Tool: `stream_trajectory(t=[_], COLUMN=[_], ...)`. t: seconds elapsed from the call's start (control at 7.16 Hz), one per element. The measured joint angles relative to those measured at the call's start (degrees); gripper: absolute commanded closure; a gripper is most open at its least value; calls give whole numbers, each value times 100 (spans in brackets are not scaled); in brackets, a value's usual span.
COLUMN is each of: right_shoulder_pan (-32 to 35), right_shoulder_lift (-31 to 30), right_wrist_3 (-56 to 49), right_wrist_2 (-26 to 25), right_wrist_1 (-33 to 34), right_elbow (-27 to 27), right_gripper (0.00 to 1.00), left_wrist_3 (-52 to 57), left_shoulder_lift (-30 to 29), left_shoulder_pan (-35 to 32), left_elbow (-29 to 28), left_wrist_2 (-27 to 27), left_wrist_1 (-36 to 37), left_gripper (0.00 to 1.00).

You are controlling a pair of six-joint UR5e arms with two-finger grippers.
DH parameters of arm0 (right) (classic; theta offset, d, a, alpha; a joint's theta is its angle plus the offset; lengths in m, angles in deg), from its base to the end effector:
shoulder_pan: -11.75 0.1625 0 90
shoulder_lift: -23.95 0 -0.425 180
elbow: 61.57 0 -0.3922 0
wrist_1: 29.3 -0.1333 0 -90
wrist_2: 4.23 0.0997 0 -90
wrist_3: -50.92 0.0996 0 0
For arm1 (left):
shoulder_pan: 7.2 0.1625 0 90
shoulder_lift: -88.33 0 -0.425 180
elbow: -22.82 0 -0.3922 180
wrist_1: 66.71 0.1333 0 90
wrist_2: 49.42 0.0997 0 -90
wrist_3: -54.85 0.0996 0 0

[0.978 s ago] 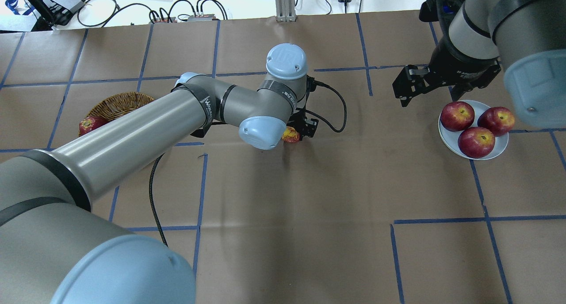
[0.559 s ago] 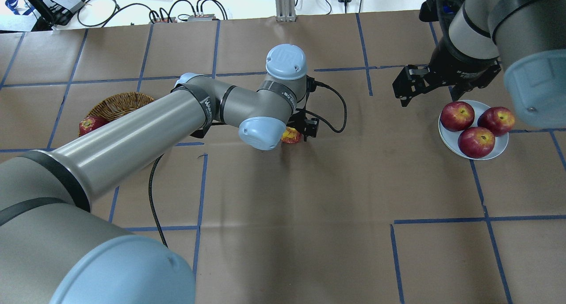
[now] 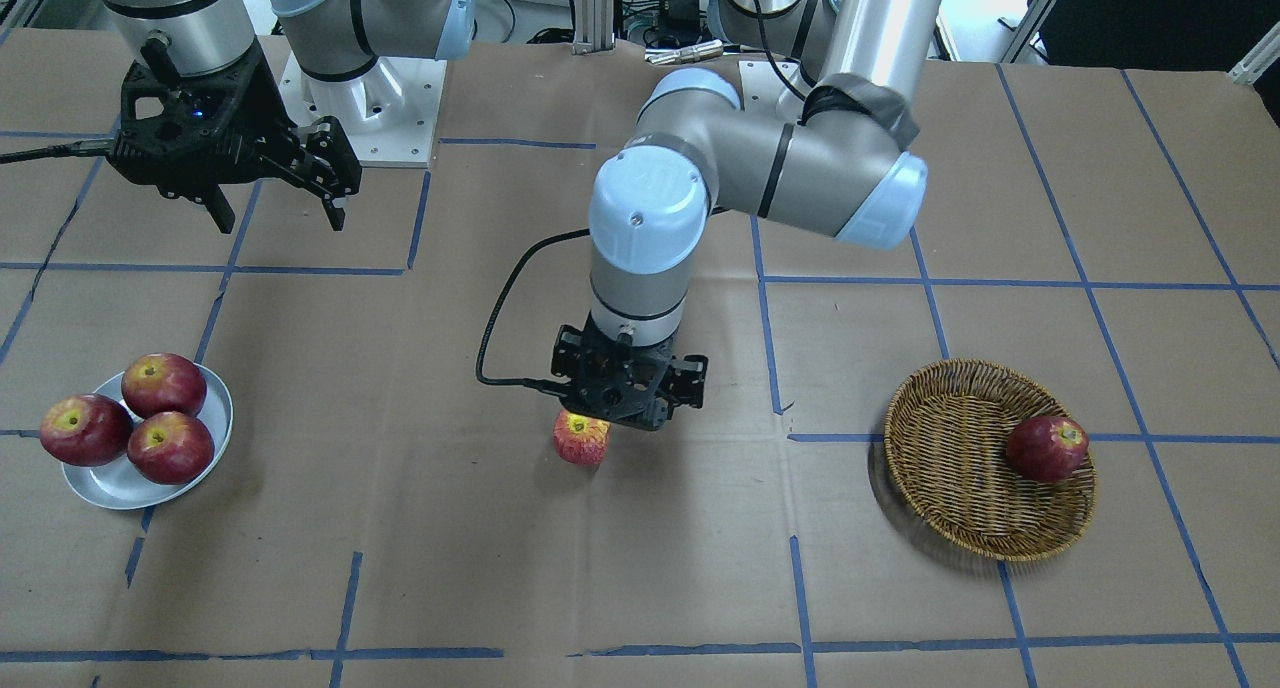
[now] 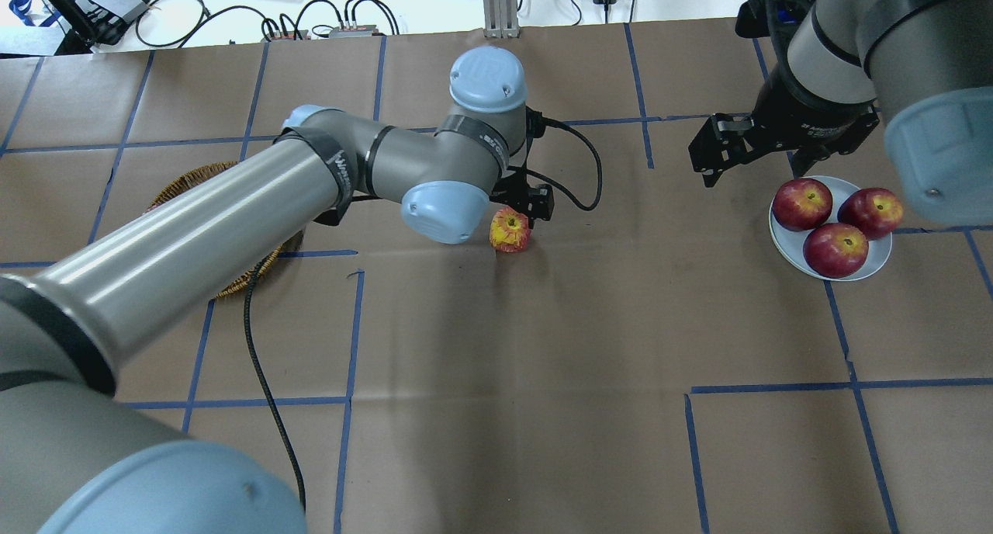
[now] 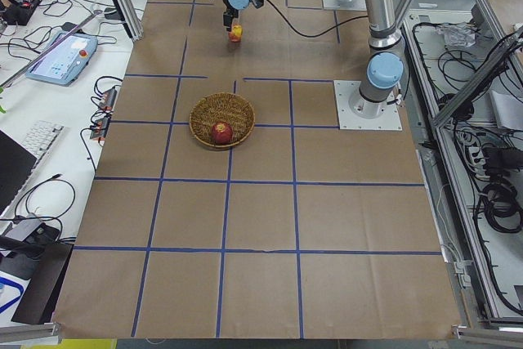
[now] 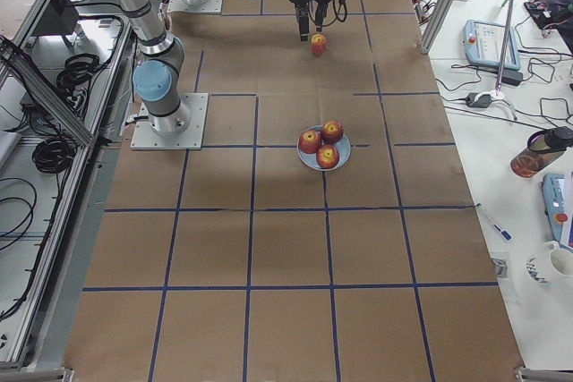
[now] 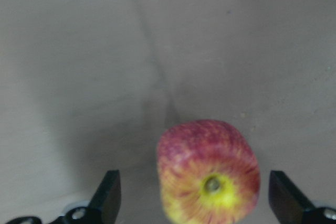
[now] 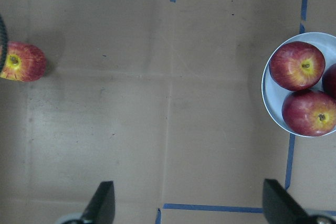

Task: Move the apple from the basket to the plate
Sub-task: 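Set the apple on the table and open the left gripper, then move the right gripper to the apple while the left arm withdraws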

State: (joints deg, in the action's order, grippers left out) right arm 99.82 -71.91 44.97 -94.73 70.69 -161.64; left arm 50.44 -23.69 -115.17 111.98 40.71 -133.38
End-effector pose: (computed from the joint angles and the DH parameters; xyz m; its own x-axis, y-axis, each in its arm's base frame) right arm 0.1170 -0.4612 0.4674 -0.9975 -0.0687 0.0191 -0.0703 0.9926 -0.0993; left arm -0.3205 -0.5567 0.3190 -0.9721 0.2344 0.0006 0.2342 0.9715 -0.0376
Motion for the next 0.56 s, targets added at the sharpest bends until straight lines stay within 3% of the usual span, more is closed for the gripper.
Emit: stream_trajectory(t=[0.28, 0.56], right_shoulder_pan=[0, 17], right_shoulder_lift=[19, 59], right_wrist_3=[14, 85], right_wrist_2=[0, 20], right_wrist_1=[77, 153], right_elbow=[-5, -17], right_gripper=[0, 0], left_wrist_3=[7, -5], left_shoulder_lift=[956, 1379], left_shoulder_pan=[182, 236], left_elbow=[-192, -950], left_wrist_2=[-7, 19], left_wrist_1=[-1156, -2640], left_gripper=[1, 1])
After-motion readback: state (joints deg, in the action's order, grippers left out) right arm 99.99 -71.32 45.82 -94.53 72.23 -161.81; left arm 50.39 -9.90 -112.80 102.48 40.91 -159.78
